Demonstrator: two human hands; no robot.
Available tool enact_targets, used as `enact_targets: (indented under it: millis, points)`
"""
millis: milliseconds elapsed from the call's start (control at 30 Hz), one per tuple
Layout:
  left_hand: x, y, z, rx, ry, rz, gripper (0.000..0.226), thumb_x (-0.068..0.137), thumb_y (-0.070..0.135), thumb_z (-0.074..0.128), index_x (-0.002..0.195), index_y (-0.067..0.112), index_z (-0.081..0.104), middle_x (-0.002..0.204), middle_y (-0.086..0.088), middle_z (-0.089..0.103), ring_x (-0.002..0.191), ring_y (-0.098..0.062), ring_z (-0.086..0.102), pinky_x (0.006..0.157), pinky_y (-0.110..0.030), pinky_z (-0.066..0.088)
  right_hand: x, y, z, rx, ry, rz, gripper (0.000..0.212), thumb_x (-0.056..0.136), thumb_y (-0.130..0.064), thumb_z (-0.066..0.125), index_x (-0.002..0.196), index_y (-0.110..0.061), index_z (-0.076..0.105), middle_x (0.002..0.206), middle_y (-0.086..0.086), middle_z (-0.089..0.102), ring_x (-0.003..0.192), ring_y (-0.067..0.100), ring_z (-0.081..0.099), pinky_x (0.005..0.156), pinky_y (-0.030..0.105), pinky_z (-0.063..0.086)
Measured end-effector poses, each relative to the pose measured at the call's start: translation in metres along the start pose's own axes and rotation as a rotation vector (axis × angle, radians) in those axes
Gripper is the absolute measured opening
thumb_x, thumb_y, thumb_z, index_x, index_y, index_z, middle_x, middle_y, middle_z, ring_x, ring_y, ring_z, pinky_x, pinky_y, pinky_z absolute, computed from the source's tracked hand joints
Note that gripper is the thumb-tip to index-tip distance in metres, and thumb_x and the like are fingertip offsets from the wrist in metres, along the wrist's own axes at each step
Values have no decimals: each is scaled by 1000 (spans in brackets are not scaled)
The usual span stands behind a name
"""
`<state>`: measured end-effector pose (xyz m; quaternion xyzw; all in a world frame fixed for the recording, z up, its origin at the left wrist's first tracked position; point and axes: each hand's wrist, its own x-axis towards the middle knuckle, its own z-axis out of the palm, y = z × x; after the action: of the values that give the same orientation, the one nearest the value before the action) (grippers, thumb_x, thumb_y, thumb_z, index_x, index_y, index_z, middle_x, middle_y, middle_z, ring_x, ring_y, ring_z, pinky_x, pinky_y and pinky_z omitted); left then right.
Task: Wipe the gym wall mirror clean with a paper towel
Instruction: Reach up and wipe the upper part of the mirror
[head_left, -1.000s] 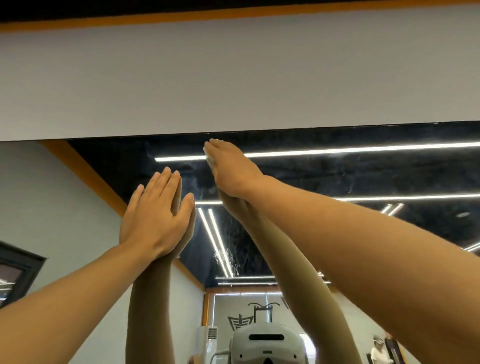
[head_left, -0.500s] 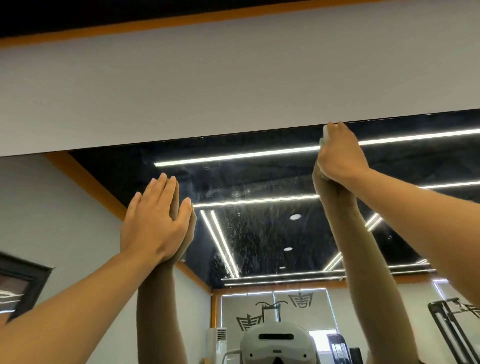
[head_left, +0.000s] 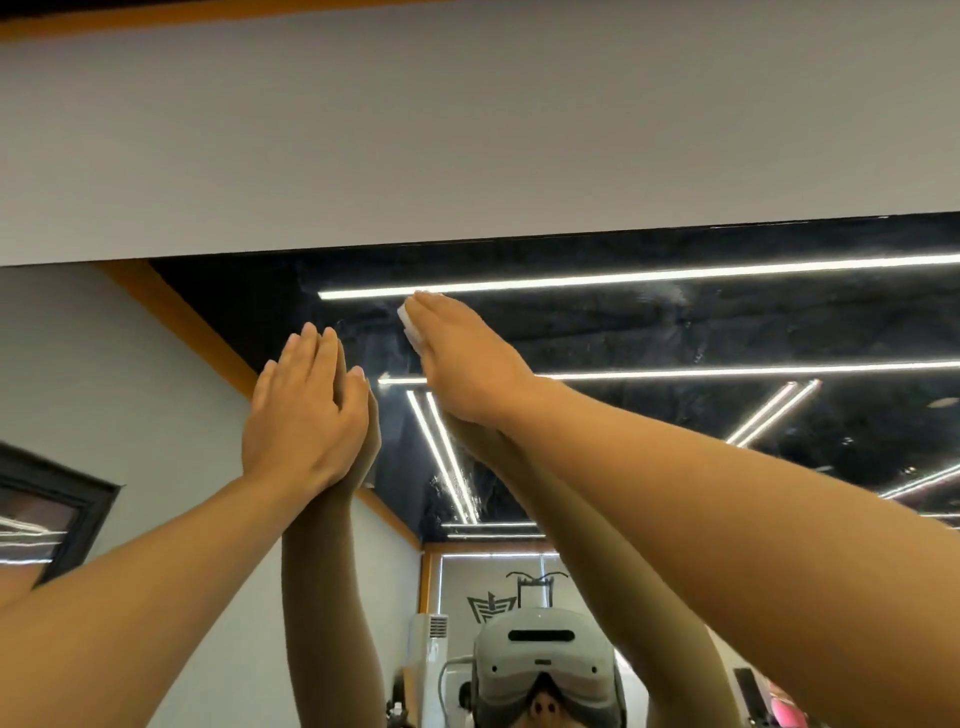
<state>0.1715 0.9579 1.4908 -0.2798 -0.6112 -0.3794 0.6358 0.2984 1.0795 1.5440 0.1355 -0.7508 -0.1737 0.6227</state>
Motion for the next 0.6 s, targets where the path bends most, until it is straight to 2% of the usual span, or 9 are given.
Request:
enact_targets:
  millis: [67, 133, 200, 267, 300, 400, 467, 500, 600]
  points:
    - [0, -3, -1, 9, -24, 9, 76, 93, 53, 13, 160, 16, 15, 168, -1, 9, 155, -17, 2, 123, -35, 1, -4, 19, -17, -62, -36, 20, 47, 100, -4, 50, 145, -8, 41, 151, 8, 40, 142, 26, 34, 118, 35, 28]
    - [-1, -5, -2, 16, -40, 16, 74, 95, 53, 15, 160, 16, 14, 168, -1, 8, 155, -17, 2, 123, -36, 1, -12, 42, -38, -111, 18, 76, 29, 93, 6, 49, 118, -7, 55, 127, 7, 51, 119, 26, 48, 104, 39, 42]
    - [-2, -5, -1, 31, -33, 20, 67, 103, 49, 21, 160, 15, 15, 168, -3, 9, 155, -18, 3, 124, -38, 2, -24, 68, -63, -188, 114, 188, 22, 87, 13, 46, 91, -7, 53, 101, 2, 53, 93, 20, 52, 83, 37, 49]
    - [-2, -3, -1, 41, -27, 16, 60, 108, 40, 27, 160, 14, 14, 168, -4, 8, 155, -18, 2, 124, -37, 1, -42, 91, -89, -226, 182, 310, 27, 86, 16, 44, 76, -9, 46, 84, 1, 49, 79, 19, 52, 62, 28, 42]
    - [-1, -2, -1, 42, -28, 18, 59, 109, 38, 28, 160, 13, 13, 168, -4, 7, 155, -19, 1, 124, -37, 0, -51, 99, -98, -229, 206, 371, 29, 87, 15, 46, 74, -10, 44, 82, 1, 48, 77, 19, 52, 59, 25, 37]
    - [-1, 0, -3, 35, -43, 16, 59, 109, 36, 27, 160, 12, 10, 168, -6, 5, 155, -19, -1, 124, -37, -2, -70, 111, -107, -159, 272, 500, 11, 95, 4, 54, 99, -5, 49, 102, 13, 53, 95, 28, 56, 77, 31, 43]
    - [-2, 1, -3, 31, -65, 17, 60, 108, 37, 25, 160, 12, 8, 168, -6, 2, 155, -20, -3, 124, -37, -3, -70, 106, -101, -38, 312, 606, 34, 100, -7, 52, 132, -3, 43, 130, 18, 49, 118, 32, 52, 98, 39, 45]
    - [-2, 2, -4, 25, -80, 23, 61, 108, 38, 25, 160, 12, 6, 168, -6, 0, 155, -19, -5, 124, -36, -4, -68, 100, -97, 20, 340, 649, 41, 102, -11, 51, 140, -4, 37, 136, 17, 46, 123, 32, 49, 103, 39, 43]
    - [-2, -2, -9, -18, -155, 61, 64, 107, 41, 26, 160, 15, 1, 168, -3, -6, 154, -17, -10, 122, -33, -8, -54, 77, -83, 25, 378, 656, 35, 102, -8, 49, 136, -2, 41, 132, 16, 49, 118, 31, 52, 94, 34, 43]
